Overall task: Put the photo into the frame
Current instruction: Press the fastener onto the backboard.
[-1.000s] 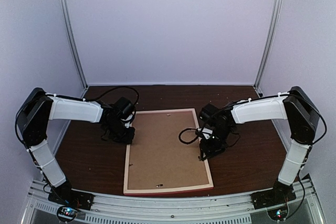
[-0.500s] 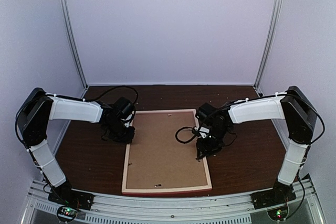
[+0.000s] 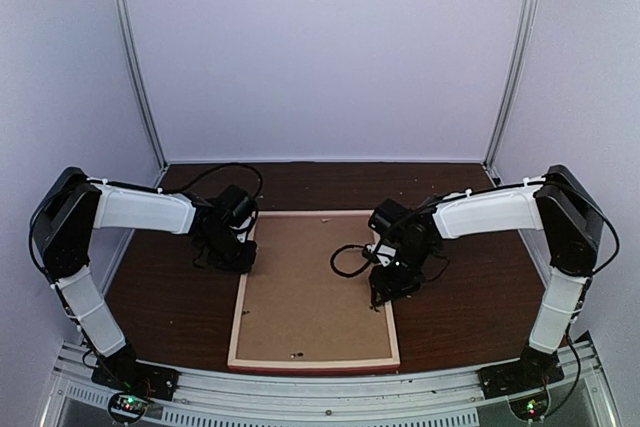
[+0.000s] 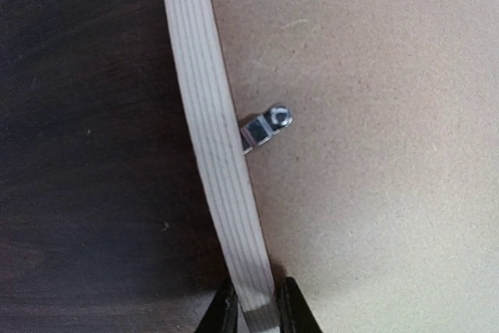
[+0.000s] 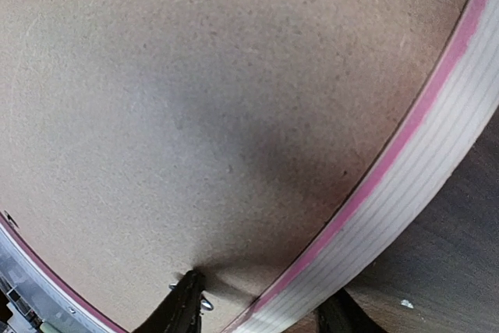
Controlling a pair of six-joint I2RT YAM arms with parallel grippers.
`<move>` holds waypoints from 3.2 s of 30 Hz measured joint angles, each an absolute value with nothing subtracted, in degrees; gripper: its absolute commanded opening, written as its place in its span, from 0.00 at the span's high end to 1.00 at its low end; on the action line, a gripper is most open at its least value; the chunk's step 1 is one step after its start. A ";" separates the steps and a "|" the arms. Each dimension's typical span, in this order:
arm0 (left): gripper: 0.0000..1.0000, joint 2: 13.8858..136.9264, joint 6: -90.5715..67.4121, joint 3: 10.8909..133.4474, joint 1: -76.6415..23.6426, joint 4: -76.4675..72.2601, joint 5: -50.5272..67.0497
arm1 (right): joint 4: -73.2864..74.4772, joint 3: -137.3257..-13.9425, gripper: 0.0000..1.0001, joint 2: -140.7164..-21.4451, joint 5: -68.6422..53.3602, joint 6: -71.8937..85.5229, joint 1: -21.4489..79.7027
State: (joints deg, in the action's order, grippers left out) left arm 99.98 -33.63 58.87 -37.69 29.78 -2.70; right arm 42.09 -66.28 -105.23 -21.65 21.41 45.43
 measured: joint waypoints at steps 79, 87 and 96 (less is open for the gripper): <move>1.00 100.95 -42.81 58.24 -37.69 23.46 -2.57 | 34.39 -57.63 0.39 -98.63 -22.02 25.76 45.32; 1.00 100.71 -43.29 57.69 -37.71 22.74 -2.74 | 33.98 -57.25 0.40 -98.41 -21.78 26.37 45.89; 1.00 100.49 -43.90 57.28 -37.69 22.17 -2.83 | 34.96 -57.49 0.40 -98.41 -19.57 25.82 46.65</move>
